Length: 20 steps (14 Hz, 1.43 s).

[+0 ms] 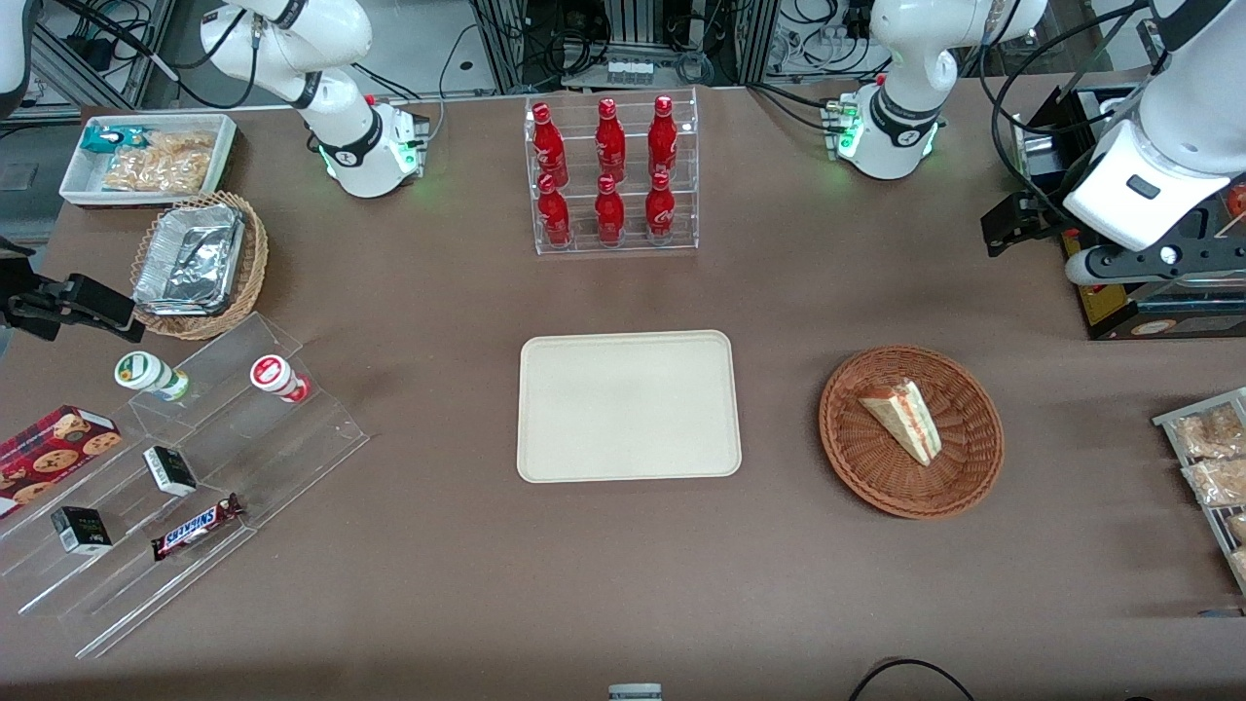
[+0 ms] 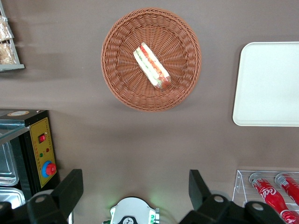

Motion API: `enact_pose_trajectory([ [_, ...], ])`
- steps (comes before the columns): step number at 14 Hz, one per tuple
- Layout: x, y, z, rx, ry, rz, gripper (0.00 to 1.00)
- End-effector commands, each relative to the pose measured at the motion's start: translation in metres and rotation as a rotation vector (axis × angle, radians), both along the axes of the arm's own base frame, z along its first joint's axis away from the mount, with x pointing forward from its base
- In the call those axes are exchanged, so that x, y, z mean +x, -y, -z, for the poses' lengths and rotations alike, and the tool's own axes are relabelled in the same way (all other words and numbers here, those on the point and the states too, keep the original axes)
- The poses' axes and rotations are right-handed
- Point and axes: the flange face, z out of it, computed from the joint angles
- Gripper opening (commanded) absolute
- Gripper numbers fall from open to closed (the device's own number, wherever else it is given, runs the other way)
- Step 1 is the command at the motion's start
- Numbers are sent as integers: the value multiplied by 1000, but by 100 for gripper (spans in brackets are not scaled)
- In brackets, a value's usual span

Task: Place sandwich from basket to tray
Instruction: 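Move the left gripper down over the wrapped sandwich in the wicker basket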

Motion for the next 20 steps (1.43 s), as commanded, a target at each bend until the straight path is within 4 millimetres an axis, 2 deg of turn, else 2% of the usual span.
enact_pose_trajectory([
  [1,-1,3,-1,-13,-4,15,100],
  [3,1,3,4,-15,-15,13,100],
  [6,24,-10,44,-8,-87,-6,100],
  [8,45,-11,95,-8,-177,-22,100],
  [10,63,-9,154,-8,-268,-90,100],
  [13,72,-5,216,-16,-304,-104,100],
  [15,76,-3,263,15,-297,-247,100],
  [17,86,0,297,45,-277,-408,100],
  [20,95,0,333,41,-265,-480,100],
])
